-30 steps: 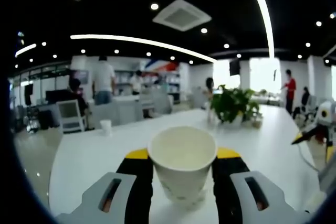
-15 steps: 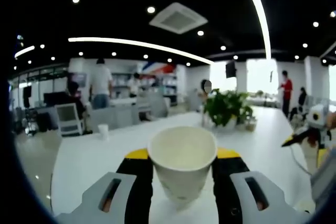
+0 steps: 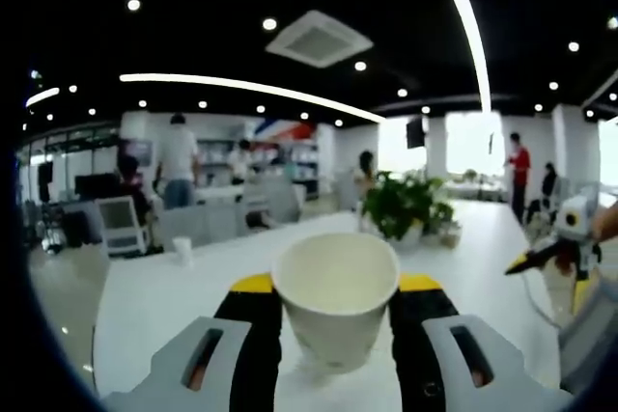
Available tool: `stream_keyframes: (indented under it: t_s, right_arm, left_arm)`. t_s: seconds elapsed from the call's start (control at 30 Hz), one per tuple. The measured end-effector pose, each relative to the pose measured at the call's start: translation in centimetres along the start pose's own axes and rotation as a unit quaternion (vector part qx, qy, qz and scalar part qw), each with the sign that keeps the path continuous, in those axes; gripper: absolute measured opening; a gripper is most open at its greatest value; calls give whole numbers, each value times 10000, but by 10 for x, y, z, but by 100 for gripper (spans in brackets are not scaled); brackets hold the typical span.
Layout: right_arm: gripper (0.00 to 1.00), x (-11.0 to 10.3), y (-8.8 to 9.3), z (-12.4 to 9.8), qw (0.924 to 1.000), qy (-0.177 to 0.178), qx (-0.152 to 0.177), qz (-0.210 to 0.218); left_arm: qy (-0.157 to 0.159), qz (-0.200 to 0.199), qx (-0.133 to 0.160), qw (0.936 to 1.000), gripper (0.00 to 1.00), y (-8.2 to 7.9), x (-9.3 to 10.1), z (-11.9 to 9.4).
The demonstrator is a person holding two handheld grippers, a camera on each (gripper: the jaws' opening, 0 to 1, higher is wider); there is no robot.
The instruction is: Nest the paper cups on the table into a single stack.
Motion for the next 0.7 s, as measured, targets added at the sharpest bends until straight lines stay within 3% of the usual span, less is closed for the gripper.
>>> stream_keyframes:
  t_s: [0.7]
  right_arm:
    - [100, -1, -3, -7, 9999, 25, 148, -23]
  left_arm:
    - [366, -104, 86, 9992, 41, -8, 31, -5]
Point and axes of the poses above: the point that each gripper's makers call its tool centre point, and the gripper's own axes: z roughly forward along the fingers, x roughly to its right, y roughly out of its underside, the point moved 6 cm from there along -z, roughly backward along the fingers, and after that the axes turned 5 degrees about z, right-handed, at the moved point
